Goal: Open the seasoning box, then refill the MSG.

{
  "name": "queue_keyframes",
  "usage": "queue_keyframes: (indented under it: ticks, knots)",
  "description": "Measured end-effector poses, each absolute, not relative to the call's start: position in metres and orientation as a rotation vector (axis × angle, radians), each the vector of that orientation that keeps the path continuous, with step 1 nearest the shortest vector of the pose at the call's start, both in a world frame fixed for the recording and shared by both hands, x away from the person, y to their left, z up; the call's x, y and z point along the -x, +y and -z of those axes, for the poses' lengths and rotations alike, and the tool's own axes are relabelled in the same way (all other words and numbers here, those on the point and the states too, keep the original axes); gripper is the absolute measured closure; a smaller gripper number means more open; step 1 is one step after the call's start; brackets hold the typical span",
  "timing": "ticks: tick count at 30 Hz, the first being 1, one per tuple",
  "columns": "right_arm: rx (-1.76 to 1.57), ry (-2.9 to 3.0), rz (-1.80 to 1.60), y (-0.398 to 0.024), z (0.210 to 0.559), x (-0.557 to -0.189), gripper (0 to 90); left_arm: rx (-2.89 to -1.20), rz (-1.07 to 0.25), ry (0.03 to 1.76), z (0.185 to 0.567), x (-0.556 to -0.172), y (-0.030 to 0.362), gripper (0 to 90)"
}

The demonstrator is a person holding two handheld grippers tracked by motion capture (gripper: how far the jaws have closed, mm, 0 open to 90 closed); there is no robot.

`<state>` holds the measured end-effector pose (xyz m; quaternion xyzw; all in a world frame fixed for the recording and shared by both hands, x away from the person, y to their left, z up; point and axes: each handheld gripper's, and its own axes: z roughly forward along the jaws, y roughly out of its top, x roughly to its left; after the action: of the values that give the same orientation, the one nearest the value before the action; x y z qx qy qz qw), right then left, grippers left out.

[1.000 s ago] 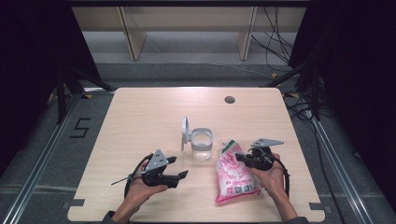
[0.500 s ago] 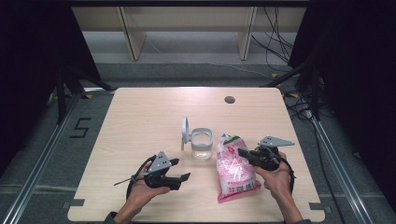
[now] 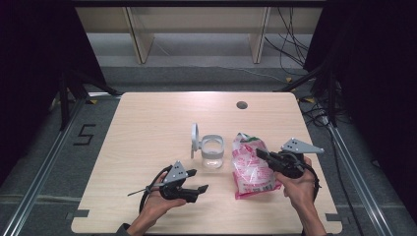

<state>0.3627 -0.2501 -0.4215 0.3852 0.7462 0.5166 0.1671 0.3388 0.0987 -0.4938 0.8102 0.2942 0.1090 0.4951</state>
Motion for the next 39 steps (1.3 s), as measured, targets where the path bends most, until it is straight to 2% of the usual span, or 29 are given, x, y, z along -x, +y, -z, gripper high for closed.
queue_keyframes:
  ticks: [23, 35, 39]
  knots:
    - [-0.96, 2.063, -1.431, -0.241, 0.395, -0.358, 90.0, -1.9, -0.222, 0.678, 0.498, -0.336, 0.085, 30.3]
    - [-0.937, 2.036, -1.454, -0.237, 0.38, -0.357, 90.0, -1.895, -0.235, 0.638, 0.499, -0.343, 0.04, 30.4]
    - [-0.906, 2.062, -1.465, -0.232, 0.38, -0.357, 90.0, -1.929, -0.299, 0.603, 0.498, -0.344, 0.025, 30.1]
